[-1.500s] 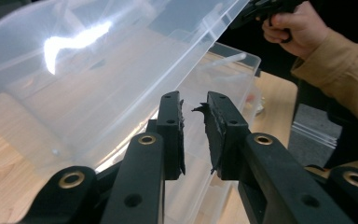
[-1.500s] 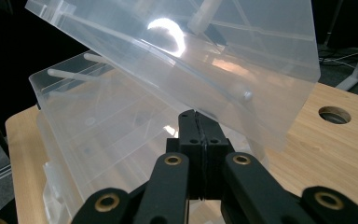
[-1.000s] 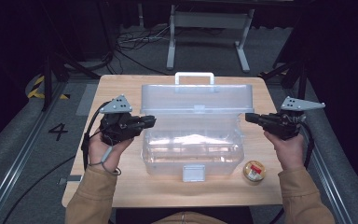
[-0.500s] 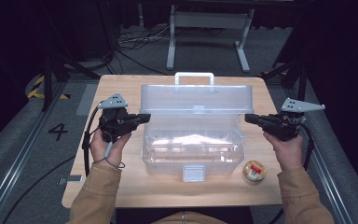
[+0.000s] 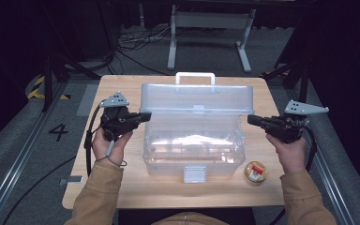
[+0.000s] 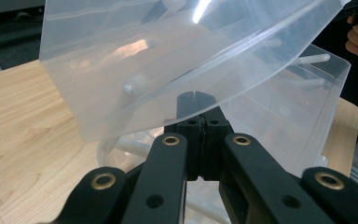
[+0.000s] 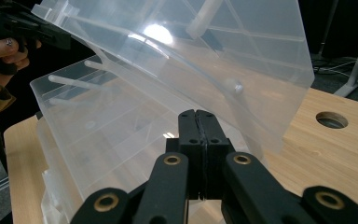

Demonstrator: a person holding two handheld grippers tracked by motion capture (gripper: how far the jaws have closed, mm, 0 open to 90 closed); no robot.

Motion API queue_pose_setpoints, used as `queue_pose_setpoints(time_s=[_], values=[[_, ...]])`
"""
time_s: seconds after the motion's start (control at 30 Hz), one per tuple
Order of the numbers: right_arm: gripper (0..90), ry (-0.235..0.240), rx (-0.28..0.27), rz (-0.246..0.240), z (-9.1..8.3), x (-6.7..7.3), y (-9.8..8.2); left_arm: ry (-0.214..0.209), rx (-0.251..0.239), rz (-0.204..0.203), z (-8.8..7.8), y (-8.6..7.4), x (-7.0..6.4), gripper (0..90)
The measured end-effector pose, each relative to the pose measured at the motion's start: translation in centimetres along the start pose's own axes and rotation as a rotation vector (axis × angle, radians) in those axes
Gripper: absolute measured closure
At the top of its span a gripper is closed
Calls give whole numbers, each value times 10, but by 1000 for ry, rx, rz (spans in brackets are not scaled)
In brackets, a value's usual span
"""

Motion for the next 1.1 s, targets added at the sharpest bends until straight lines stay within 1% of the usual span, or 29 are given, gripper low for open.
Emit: queue_pose_setpoints(time_s=[0.03, 0.1, 0.2, 0.27, 0.37, 0.47, 0.53, 0.57, 0.6, 0.63, 0.77, 0.8, 0.87, 0.9, 0.97, 1.0, 1.1], values=[[889, -2, -1, -2, -1, 0, 0, 0, 1, -1, 0, 0, 0, 896], [843, 1, 5, -2, -1, 0, -1, 3, 3, 2, 0, 1, 1, 896], [795, -24, 14, -10, -3, 1, -4, 4, 6, 4, 0, 3, 2, 895], [760, -60, 15, -12, -7, 1, -5, 2, 4, 7, 0, 4, 3, 896], [715, -102, 3, -6, -12, 1, -4, -7, 0, 1, 0, 6, 5, 895], [652, -126, 1, 12, -13, -1, -3, -12, -3, -3, -1, 7, 6, 895], [637, -135, 3, 12, -12, -1, -3, -12, -5, -5, -1, 8, 6, 895], [610, -160, 8, 0, -10, 0, -3, -12, -5, -4, -1, 8, 6, 895], [610, -160, 8, 0, -10, 0, -3, -12, -5, -4, -1, 8, 6, 895], [602, -198, 11, -15, -8, 1, -1, -9, -4, -2, -1, 8, 6, 895], [548, -225, 4, -28, -1, 6, 4, -10, -7, -9, 0, 9, 7, 895], [548, -225, 4, -28, -1, 6, 4, -10, -7, -9, 0, 9, 7, 895], [515, -252, -5, -36, 3, 7, 9, -11, -6, -9, 0, 9, 7, 895], [509, -265, -6, -37, 5, 6, 11, -13, -5, -5, -1, 9, 7, 895], [498, -293, -8, -36, 11, 6, 15, -16, -8, -11, 0, 10, 7, 895], [494, -297, -11, -34, 12, 6, 16, -14, -9, -4, 0, 10, 8, 895], [489, -311, -4, -35, 20, 4, 20, -20, -7, -11, 1, 11, 9, 895]])
Point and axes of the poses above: each handheld gripper's, and its own axes: z roughly forward along the jaws, y roughly out of its top, x roughly to its left, the point moved 7 cm from there along z, roughly forward along the jaws, and after that the axes turned 5 degrees about -y, right-handed, at the moved point
